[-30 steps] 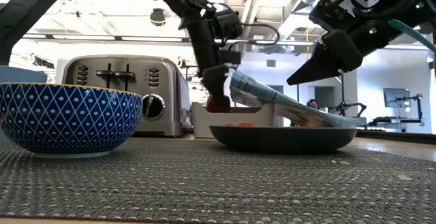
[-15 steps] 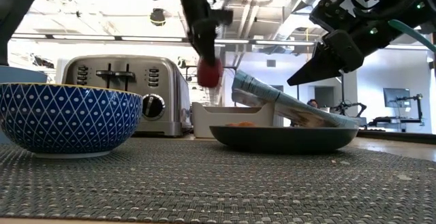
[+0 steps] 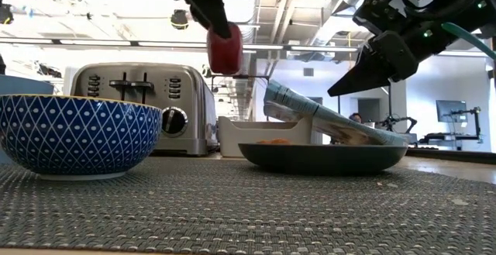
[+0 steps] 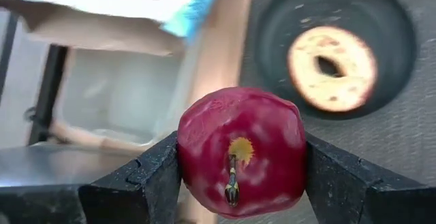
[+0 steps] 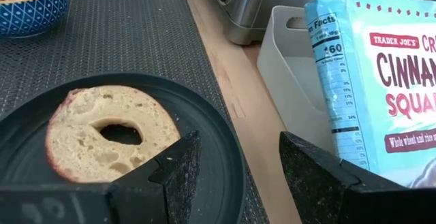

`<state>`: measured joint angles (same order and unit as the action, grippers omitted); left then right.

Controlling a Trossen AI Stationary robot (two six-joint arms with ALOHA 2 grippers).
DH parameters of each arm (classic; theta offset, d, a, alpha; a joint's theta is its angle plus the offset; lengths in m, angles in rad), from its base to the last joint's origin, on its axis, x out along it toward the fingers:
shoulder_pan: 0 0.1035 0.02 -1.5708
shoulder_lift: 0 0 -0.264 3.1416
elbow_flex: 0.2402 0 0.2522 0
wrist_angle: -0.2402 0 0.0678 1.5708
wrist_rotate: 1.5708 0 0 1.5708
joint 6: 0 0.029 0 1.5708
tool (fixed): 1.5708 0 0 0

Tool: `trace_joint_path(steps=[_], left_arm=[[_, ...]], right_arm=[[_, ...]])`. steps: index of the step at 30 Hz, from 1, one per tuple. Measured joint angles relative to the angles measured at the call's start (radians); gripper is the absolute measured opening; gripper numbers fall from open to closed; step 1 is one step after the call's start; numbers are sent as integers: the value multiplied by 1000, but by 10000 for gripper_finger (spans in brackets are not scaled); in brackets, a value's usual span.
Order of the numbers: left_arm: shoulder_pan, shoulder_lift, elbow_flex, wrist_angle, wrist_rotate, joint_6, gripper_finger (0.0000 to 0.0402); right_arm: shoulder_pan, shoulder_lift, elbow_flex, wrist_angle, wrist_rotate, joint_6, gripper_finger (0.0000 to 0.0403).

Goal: Arrange a breakfast setting
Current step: Put the red apple to the left of the black plate

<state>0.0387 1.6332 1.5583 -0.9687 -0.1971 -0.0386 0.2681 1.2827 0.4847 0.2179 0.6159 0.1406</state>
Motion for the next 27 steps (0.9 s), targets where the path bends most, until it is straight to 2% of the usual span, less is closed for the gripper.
trace_joint_path(steps=[4,8,27], left_arm=[[-54,-46,-135,140,-9,-57,236],[-75,-46,-211,182,-14,-95,236],[-77,-45,-442,428,28,-145,236]], right_arm=[[-1,0,0,4,0,-1,228],[-1,0,0,10,0,-7,228],[-1,0,0,16,0,-10,228]])
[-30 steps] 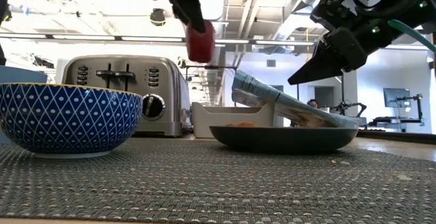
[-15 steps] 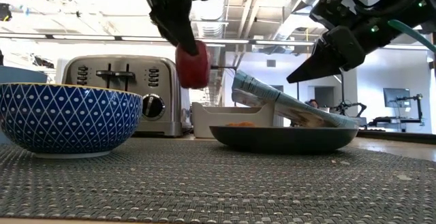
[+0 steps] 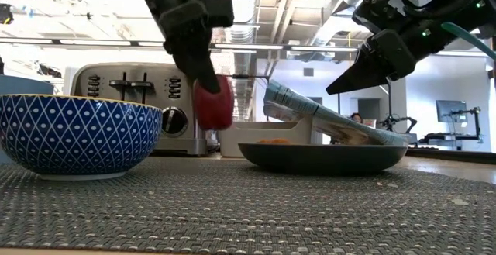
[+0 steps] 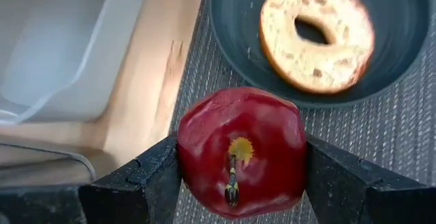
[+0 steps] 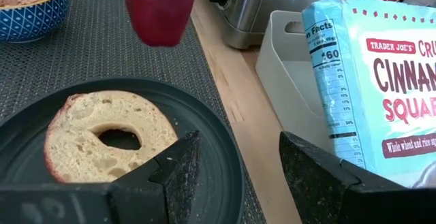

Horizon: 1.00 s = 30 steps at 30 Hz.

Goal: Arrange a breakfast setting
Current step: Put the red apple to the left of the black plate

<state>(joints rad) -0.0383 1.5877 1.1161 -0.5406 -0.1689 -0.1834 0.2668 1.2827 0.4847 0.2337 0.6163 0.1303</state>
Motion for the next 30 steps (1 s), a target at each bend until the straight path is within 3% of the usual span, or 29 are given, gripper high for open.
trace_joint_path(steps=[16,30], left_arm=[[2,1,-156,149,46,-50,251],[1,1,-157,166,30,-66,278]], right_arm=[[0,0,0,15,0,0,228],[0,0,0,15,0,3,228]])
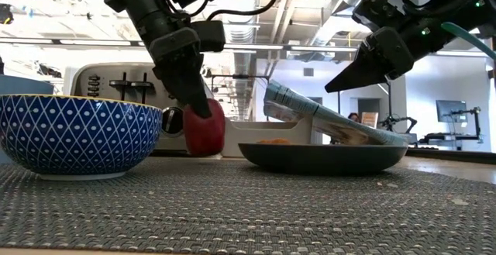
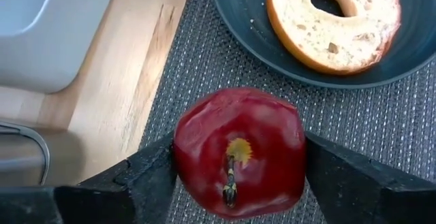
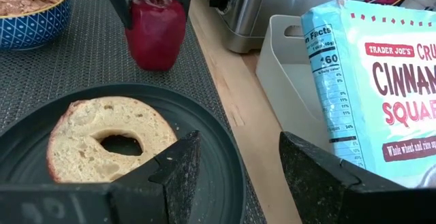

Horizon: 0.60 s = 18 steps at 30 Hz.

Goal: Arrange a breakfast setting
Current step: Put the red apple to the left of the black plate, then put the piece of cereal into the yellow patterned bowl

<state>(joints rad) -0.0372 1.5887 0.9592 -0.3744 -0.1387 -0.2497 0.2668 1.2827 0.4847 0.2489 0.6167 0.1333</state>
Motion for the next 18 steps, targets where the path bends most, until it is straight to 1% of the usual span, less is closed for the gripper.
trace_joint_path(steps=[6,13,15,18], left_arm=[[0,0,0,0,-3,0,301],[0,0,0,0,-4,28,302],[0,-1,14,-32,-4,40,302],[-2,-16,70,-136,-6,45,302]], right_arm=[[0,0,0,0,0,0,228],[0,0,0,0,0,0,228],[0,0,0,0,0,-1,228],[0,0,0,0,0,-1,228]])
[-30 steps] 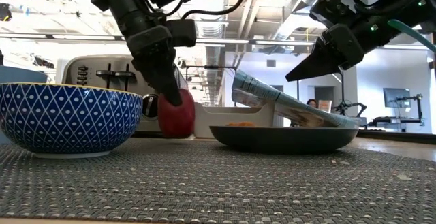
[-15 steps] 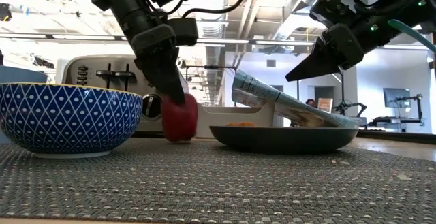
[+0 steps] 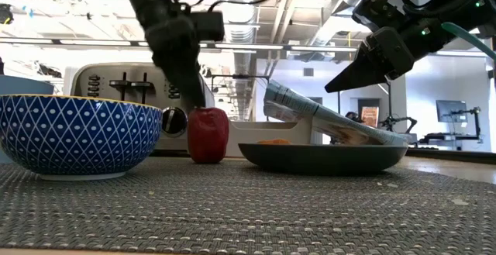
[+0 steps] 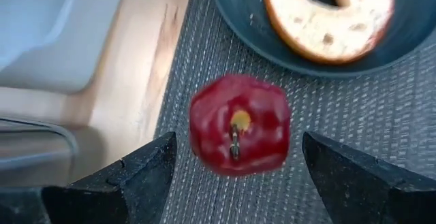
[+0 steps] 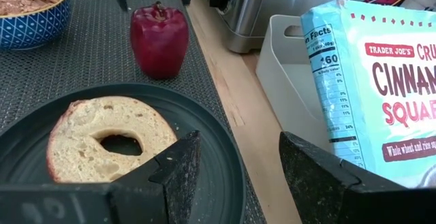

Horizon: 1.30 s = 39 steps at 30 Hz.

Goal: Arrange a breakfast setting
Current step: Put the piece of cereal into the yellow patterned bowl

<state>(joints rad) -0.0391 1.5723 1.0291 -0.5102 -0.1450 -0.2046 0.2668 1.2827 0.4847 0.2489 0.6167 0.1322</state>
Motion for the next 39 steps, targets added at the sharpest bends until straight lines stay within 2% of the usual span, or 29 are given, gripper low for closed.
trace_joint_path(steps=[8,15,27,34,39], left_arm=[[-19,-96,123,-229,0,-73,302],[-154,-204,125,-348,12,-291,302],[-516,-196,113,-464,8,-911,302],[-714,-196,25,-471,6,-1357,302],[-787,-196,-62,-468,37,-1607,302]], right_arm=[[0,0,0,1,0,-2,228],[0,0,0,3,-2,-2,228],[0,0,0,1,-10,-2,228],[-1,0,0,1,-13,-6,228],[-25,0,0,18,-13,-17,228]])
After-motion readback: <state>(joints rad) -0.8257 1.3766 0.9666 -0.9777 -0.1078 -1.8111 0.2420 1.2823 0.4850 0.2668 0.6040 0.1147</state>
